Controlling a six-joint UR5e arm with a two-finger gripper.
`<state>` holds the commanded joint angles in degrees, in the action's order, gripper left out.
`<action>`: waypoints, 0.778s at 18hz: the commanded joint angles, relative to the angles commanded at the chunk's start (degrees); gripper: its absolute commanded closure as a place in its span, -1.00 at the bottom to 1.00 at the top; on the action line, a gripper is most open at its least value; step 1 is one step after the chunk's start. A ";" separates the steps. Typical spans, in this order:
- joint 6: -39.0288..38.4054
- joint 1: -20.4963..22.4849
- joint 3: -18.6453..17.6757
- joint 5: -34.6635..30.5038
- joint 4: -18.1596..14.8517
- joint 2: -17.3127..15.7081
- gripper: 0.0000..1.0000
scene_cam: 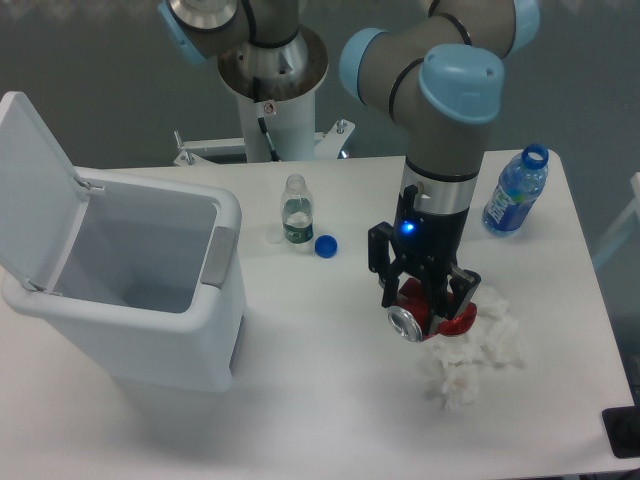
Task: Place the cans in the trash can
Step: 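Hold the red soda can in the gripper above the tissues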
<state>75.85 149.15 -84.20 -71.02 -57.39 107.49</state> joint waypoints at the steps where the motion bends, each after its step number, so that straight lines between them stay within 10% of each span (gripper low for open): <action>1: 0.00 0.09 -0.09 0.26 0.00 0.00 -0.33; 14: -5.97 -0.26 -0.09 0.71 0.00 -1.14 -0.32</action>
<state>69.88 148.89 -84.29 -70.31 -57.39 106.35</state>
